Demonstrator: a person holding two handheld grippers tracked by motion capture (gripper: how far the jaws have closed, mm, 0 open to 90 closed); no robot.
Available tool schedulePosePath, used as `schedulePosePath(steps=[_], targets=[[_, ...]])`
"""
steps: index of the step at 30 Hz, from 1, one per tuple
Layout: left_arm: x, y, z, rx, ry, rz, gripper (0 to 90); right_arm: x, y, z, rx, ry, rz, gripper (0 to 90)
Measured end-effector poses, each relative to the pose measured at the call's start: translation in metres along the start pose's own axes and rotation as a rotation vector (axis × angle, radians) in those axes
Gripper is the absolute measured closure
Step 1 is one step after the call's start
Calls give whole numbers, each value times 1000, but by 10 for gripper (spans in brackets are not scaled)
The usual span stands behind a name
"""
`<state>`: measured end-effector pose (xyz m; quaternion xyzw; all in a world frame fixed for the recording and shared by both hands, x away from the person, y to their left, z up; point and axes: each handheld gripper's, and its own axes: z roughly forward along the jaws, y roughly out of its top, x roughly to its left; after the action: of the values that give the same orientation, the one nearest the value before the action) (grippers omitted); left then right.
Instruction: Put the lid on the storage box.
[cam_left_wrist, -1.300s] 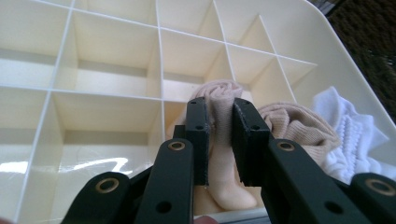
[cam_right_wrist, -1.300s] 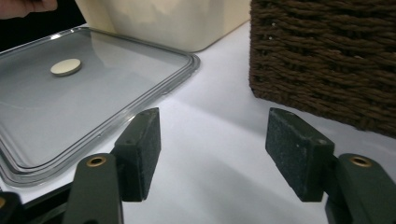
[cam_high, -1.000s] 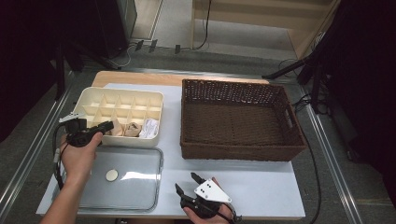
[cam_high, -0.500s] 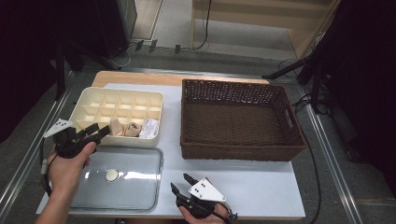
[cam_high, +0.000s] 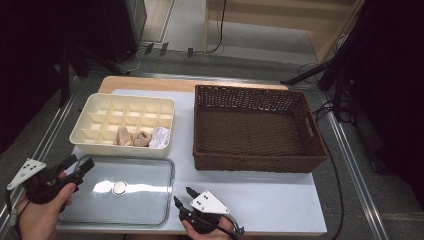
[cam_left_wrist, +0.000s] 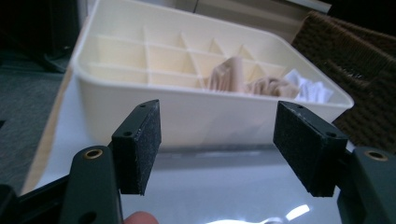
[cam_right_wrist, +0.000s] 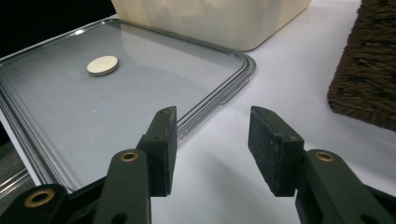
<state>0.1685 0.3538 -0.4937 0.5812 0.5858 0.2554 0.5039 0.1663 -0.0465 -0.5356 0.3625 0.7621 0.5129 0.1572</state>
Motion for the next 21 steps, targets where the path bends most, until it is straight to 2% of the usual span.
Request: schedulePosePath(steps=[2, 5, 7, 12, 17, 21], targets=[[7, -8, -6, 14, 19, -17, 341, 1, 0, 2, 4, -2, 5, 553], [18, -20, -16, 37, 35, -48, 341, 0, 1, 3, 27, 8, 49, 608], [24, -27, -20, 49, 52, -57, 342, 0, 1, 5, 37, -22, 48, 604], [36, -41, -28, 92, 77, -98, 366, 3, 2, 14, 43, -12, 66, 599], [43, -49, -35, 110, 93, -102, 401, 8, 4, 26, 43, -25, 96, 577], [47, -51, -40, 140, 95, -101, 446, 6, 7, 34, 42, -33, 169, 619]])
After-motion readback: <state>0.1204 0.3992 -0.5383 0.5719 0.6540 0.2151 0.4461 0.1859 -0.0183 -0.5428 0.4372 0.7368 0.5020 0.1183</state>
